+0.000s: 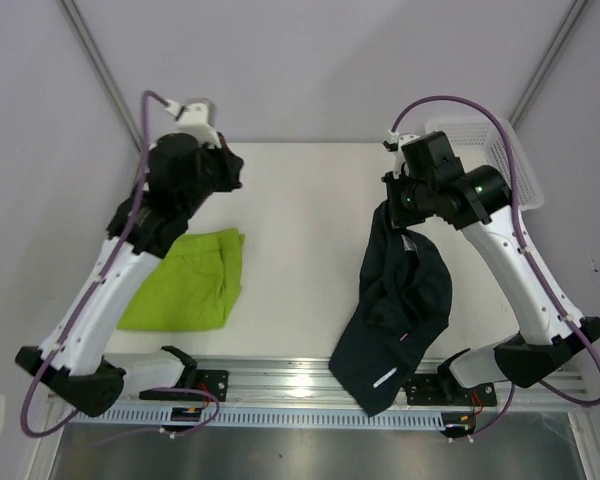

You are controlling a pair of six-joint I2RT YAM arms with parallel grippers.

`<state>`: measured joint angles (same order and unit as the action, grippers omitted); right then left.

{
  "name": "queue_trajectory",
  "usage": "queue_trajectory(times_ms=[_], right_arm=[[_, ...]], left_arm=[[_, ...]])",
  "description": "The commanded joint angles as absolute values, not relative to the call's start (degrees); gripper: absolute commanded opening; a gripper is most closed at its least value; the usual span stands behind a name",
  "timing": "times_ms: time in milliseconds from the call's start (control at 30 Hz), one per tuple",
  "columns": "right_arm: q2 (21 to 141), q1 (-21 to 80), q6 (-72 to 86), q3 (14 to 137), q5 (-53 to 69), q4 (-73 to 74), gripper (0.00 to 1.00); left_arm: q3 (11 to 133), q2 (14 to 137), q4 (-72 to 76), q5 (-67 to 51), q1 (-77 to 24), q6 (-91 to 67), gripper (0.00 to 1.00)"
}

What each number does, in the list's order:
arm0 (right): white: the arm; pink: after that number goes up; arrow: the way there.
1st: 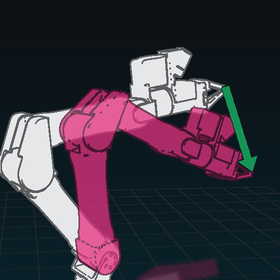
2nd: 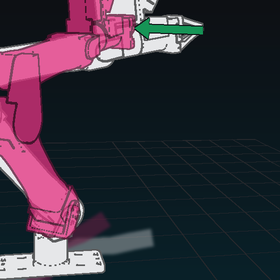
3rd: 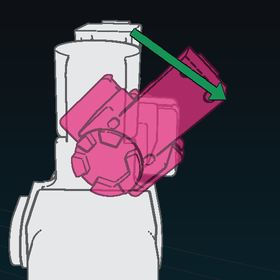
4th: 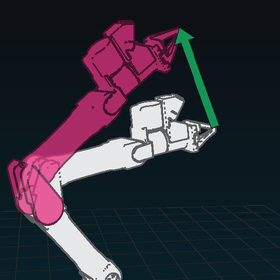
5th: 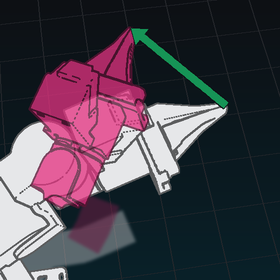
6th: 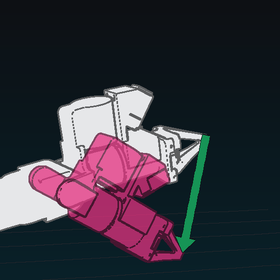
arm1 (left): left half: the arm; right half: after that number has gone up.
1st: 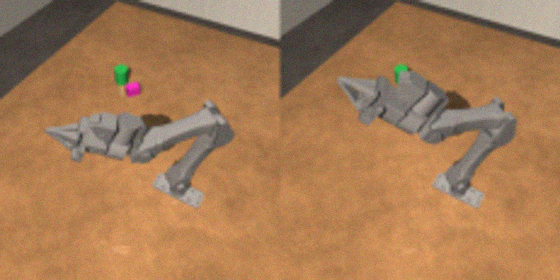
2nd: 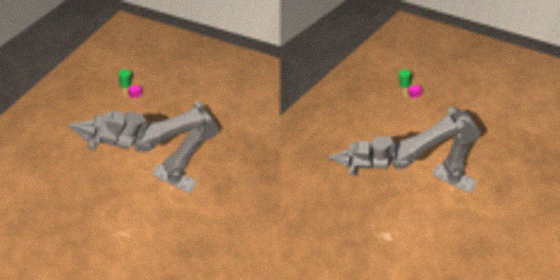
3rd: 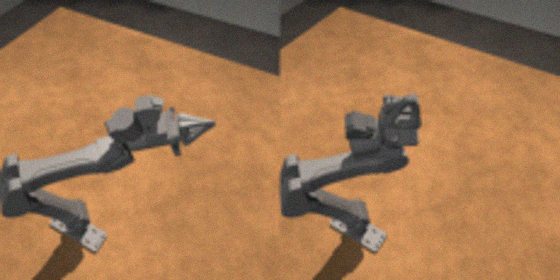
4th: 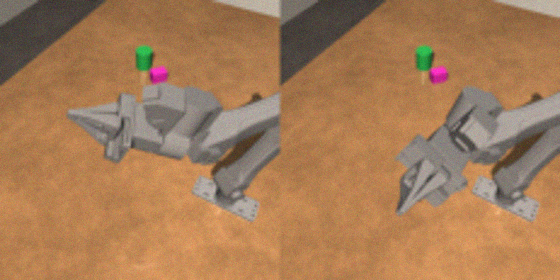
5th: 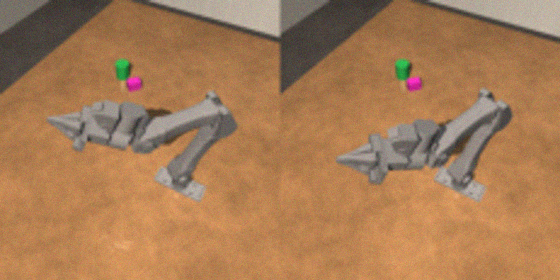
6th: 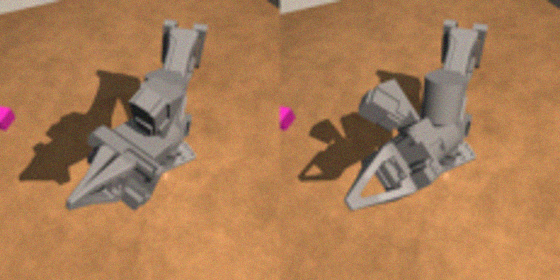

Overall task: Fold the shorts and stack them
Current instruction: Flatten the shorts out

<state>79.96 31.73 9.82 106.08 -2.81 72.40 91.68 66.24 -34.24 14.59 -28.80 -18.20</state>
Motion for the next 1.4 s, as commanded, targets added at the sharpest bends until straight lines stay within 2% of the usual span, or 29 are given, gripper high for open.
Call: queue_trajectory(times_ms=[0,33,67,100,133,233,467,667,867,1100,1300,1367], right_arm=[[78.8,31.4,6.7,104.7,2.5,66.9,0.0],[78.7,31.3,6.7,104.2,1.7,66.6,0.0],[78.8,31.2,6.8,103.6,1.6,66.5,0.0],[78.9,30.9,6.8,103.4,1.6,66.2,0.0],[78.9,30.9,6.9,103.0,1.4,66.1,0.0],[79.1,30.5,8.0,102.2,1.5,65.1,0.0],[79.1,30.5,12.3,101.7,3.7,63.1,0.0],[78.6,30.6,13.3,102.2,4.0,63.5,0.0],[78.0,30.7,13.7,102.4,4.7,63.4,0.0],[77.9,30.8,13.8,101.9,5.2,63.3,0.0],[77.5,30.8,13.6,102.2,5.1,63.0,0.0],[77.5,30.8,13.8,102.3,5.3,62.9,0.0]], left_arm=[[86.8,65.9,-28.5,3.7,-28.7,-19.9,0.08],[84.1,65.0,-27.5,1.3,-28.7,-20.5,0.15],[80.8,64.1,-24.9,-3.6,-29.3,-21.9,0.35],[79.2,63.2,-23.5,-4.5,-30.0,-22.8,0.46],[73.4,60.8,-20.2,-5.0,-30.9,-24.2,0.63],[66.3,56.4,-15.0,-5.4,-36.6,-26.3,0.81],[47.2,49.5,5.4,2.7,-54.3,-28.9,0.85],[43.4,57.1,15.2,11.9,-68.2,-23.8,0.87],[43.2,67.3,20.2,16.0,-68.6,-25.5,0.87],[48.4,74.9,14.7,21.9,-68.5,-28.2,0.87],[47.2,79.6,18.0,20.3,-68.5,-32.0,0.81],[47.1,81.0,18.7,20.0,-68.5,-33.3,0.76]])
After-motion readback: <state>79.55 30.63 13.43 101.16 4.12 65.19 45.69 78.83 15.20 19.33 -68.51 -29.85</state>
